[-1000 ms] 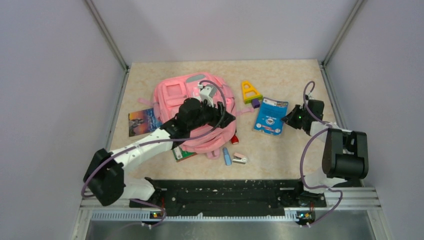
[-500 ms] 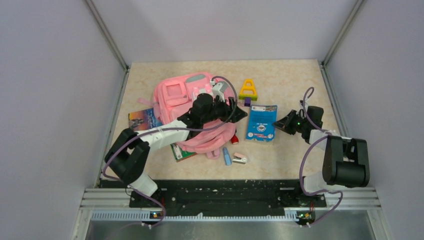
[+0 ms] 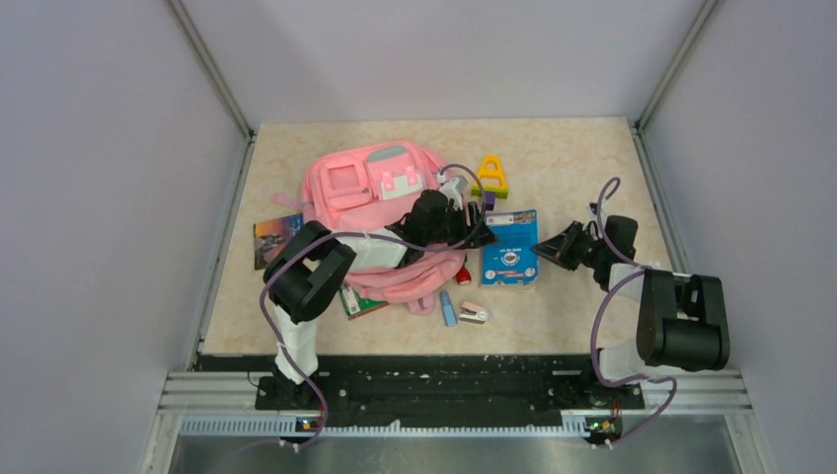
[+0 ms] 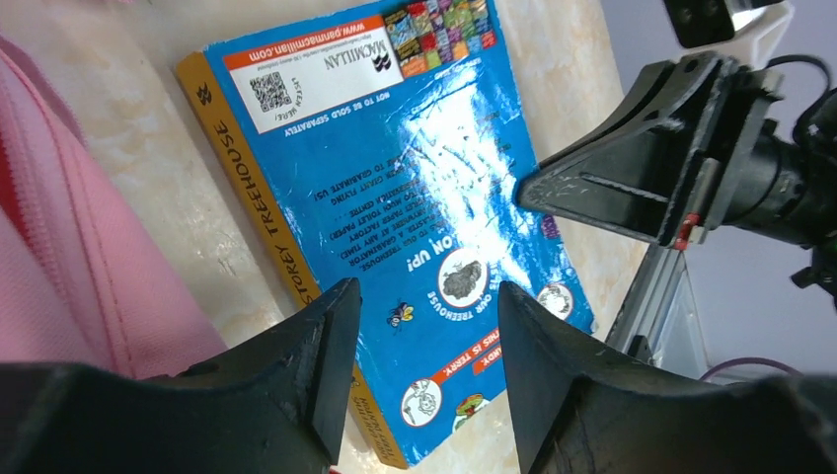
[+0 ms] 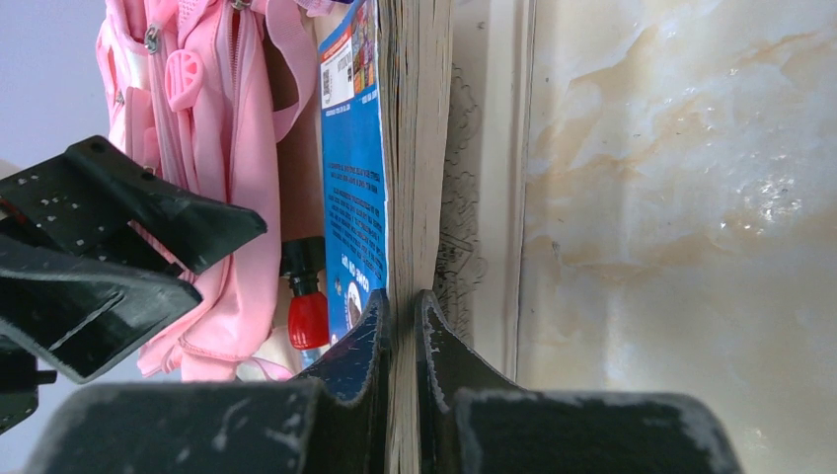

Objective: Pack the student bag
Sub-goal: Pick up the book from the center of the board.

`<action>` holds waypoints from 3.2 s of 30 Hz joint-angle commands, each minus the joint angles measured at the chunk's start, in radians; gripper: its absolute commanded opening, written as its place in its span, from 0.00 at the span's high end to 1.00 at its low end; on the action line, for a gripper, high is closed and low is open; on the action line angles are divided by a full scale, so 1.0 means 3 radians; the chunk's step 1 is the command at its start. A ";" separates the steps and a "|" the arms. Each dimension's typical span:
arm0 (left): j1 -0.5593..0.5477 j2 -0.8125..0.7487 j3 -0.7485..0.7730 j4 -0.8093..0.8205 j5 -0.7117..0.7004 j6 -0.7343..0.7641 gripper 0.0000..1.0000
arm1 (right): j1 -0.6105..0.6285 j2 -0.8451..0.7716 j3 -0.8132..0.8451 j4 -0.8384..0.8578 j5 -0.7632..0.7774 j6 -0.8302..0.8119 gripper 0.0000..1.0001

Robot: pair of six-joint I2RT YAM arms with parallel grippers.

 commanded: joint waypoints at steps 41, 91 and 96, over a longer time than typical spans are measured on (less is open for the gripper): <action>-0.0313 0.0396 -0.0020 -0.0389 -0.0770 -0.0635 0.32 | 0.0026 0.0178 0.0013 0.0210 0.0193 -0.0070 1.00; -0.0596 -0.0212 -0.0198 0.0135 -0.0807 -0.0495 1.00 | 0.0022 -0.0231 0.0123 -0.0182 0.0496 -0.0150 0.56; -0.0523 -0.0787 -0.0349 0.0324 -0.0671 -0.0148 1.00 | -0.0050 -0.0753 0.0059 -0.0193 0.0332 -0.0100 0.04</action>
